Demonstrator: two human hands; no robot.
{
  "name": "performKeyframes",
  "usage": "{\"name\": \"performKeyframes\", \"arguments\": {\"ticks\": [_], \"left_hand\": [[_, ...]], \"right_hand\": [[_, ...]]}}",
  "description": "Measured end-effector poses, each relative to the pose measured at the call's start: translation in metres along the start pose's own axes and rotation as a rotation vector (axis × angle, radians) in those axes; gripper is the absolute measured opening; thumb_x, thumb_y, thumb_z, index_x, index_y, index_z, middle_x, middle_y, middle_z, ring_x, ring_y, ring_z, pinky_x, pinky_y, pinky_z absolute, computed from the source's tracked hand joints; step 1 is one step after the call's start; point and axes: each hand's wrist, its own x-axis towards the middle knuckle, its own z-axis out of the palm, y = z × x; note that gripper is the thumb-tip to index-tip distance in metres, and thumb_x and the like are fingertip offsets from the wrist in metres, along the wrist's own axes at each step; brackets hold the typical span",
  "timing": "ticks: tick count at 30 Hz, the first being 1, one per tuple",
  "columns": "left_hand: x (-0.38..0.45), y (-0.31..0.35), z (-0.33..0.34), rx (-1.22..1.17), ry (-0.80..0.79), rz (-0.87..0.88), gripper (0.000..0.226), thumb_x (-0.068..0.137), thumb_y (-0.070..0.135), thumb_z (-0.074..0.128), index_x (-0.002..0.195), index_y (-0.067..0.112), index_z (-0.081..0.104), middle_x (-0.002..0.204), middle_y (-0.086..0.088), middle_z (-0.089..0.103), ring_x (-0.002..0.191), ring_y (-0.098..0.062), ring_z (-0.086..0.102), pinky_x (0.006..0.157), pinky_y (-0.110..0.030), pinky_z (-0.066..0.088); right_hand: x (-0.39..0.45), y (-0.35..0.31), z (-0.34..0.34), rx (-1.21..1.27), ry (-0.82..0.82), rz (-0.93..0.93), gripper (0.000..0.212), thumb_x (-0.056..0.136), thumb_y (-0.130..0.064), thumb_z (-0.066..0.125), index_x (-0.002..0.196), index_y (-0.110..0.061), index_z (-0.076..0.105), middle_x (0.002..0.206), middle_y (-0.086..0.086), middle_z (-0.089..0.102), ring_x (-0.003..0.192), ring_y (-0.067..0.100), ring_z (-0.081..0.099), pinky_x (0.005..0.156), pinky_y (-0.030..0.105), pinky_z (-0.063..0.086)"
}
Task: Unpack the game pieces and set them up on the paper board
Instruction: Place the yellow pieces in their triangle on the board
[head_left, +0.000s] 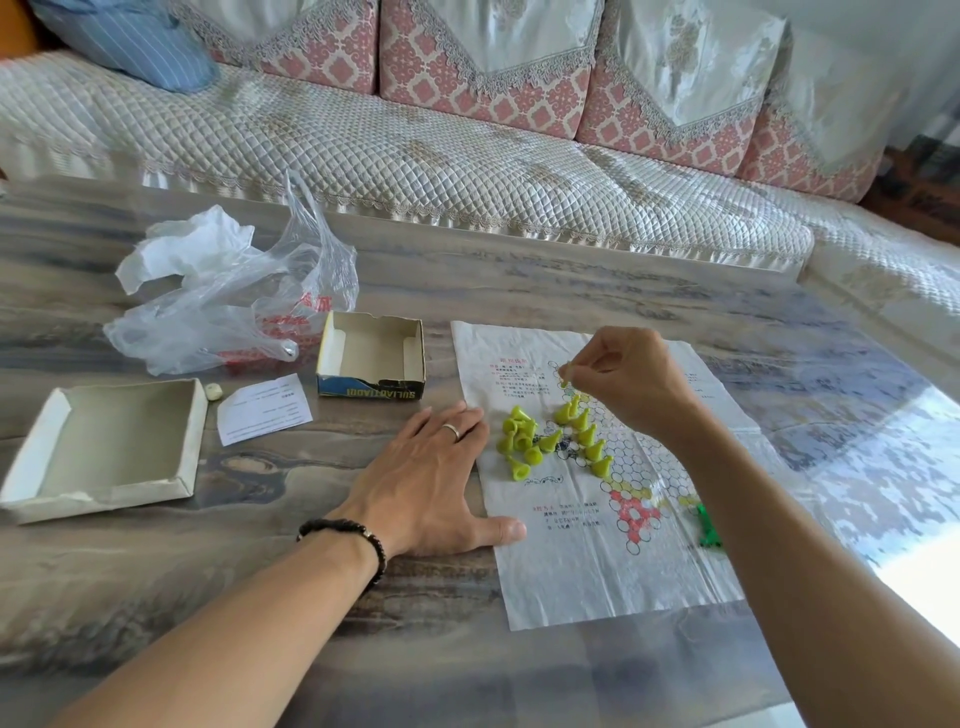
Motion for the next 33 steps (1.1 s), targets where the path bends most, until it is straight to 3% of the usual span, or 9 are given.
{"name": "performKeyframes", "arguments": {"ticks": [3,5,10,14,17,20,25,30,33], "left_hand": [[0.0,0.0,0.0,0.004,-0.008,-0.001,0.113,0.07,0.085,0.042,0.152,0.015,0.008,0.161,0.002,0.002,0.146,-0.012,-0.004,0.119,-0.033,-0.005],[0.0,0.0,0.001,0.003,-0.008,-0.001,0.113,0.07,0.085,0.042,0.152,0.015,0.009,0.161,0.002,0.003,0.146,-0.012,-0.003,0.119,-0.034,-0.004],[0.001,-0.002,0.002,-0.001,0.008,0.004,0.113,0.068,0.086,0.042,0.151,0.016,0.012,0.16,0.003,0.005,0.146,-0.012,-0.002,0.12,-0.035,-0.003],[0.001,-0.002,0.003,-0.002,0.02,0.011,0.113,0.068,0.086,0.042,0.151,0.016,0.013,0.16,0.003,0.006,0.146,-0.012,-0.002,0.119,-0.034,-0.003],[0.001,-0.002,0.003,-0.001,0.02,0.014,0.113,0.068,0.086,0.042,0.151,0.015,0.013,0.16,0.003,0.006,0.146,-0.012,-0.002,0.119,-0.034,-0.004],[0.001,-0.002,0.003,-0.001,0.027,0.015,0.113,0.068,0.086,0.043,0.151,0.016,0.013,0.16,0.002,0.007,0.146,-0.012,-0.001,0.119,-0.033,-0.004],[0.001,-0.002,0.003,0.001,0.023,0.012,0.112,0.069,0.086,0.042,0.151,0.016,0.013,0.16,0.002,0.006,0.146,-0.012,-0.001,0.119,-0.033,-0.004],[0.001,-0.002,0.003,0.001,0.021,0.007,0.112,0.068,0.087,0.042,0.151,0.016,0.013,0.16,0.003,0.006,0.146,-0.011,-0.002,0.12,-0.035,-0.003],[0.001,-0.002,0.002,-0.008,0.019,0.006,0.114,0.067,0.087,0.043,0.151,0.016,0.013,0.16,0.002,0.006,0.146,-0.012,-0.002,0.119,-0.034,-0.003]], "right_hand": [[-0.003,0.001,-0.003,0.085,0.004,0.047,0.011,0.078,-0.007,0.072,0.074,-0.011,0.063,0.071,0.004,0.073,0.071,0.025,0.072,0.068,0.049,0.057],[-0.004,0.001,-0.006,0.143,0.021,0.086,0.008,0.079,-0.005,0.07,0.078,-0.008,0.063,0.071,0.009,0.072,0.067,0.021,0.072,0.072,0.05,0.057],[-0.007,-0.003,-0.013,0.019,-0.036,0.054,0.007,0.087,-0.016,0.067,0.082,-0.012,0.066,0.069,0.012,0.07,0.055,0.013,0.068,0.065,0.039,0.057],[-0.01,-0.009,-0.019,-0.115,-0.075,0.004,0.013,0.095,-0.017,0.055,0.09,-0.012,0.066,0.072,0.008,0.07,0.05,0.01,0.064,0.052,0.021,0.051],[-0.009,-0.008,-0.019,-0.252,-0.093,-0.048,0.024,0.098,-0.016,0.047,0.109,-0.019,0.068,0.075,-0.004,0.065,0.052,0.014,0.057,0.051,0.025,0.048],[-0.01,-0.004,-0.017,-0.335,-0.164,-0.072,0.033,0.097,-0.013,0.044,0.127,-0.02,0.059,0.08,-0.011,0.06,0.06,0.02,0.06,0.051,0.02,0.043],[-0.014,-0.002,-0.019,-0.351,-0.152,-0.075,0.006,0.086,-0.013,0.064,0.088,-0.018,0.066,0.073,-0.004,0.066,0.066,0.01,0.06,0.057,0.014,0.043],[-0.012,0.0,-0.014,-0.415,-0.214,-0.106,0.016,0.087,-0.006,0.06,0.091,-0.014,0.072,0.07,-0.016,0.061,0.064,-0.004,0.057,0.051,0.004,0.041],[-0.011,0.002,-0.011,-0.476,-0.212,-0.147,0.017,0.087,-0.006,0.059,0.091,-0.014,0.073,0.077,-0.013,0.063,0.066,-0.006,0.054,0.054,0.003,0.038]]}}
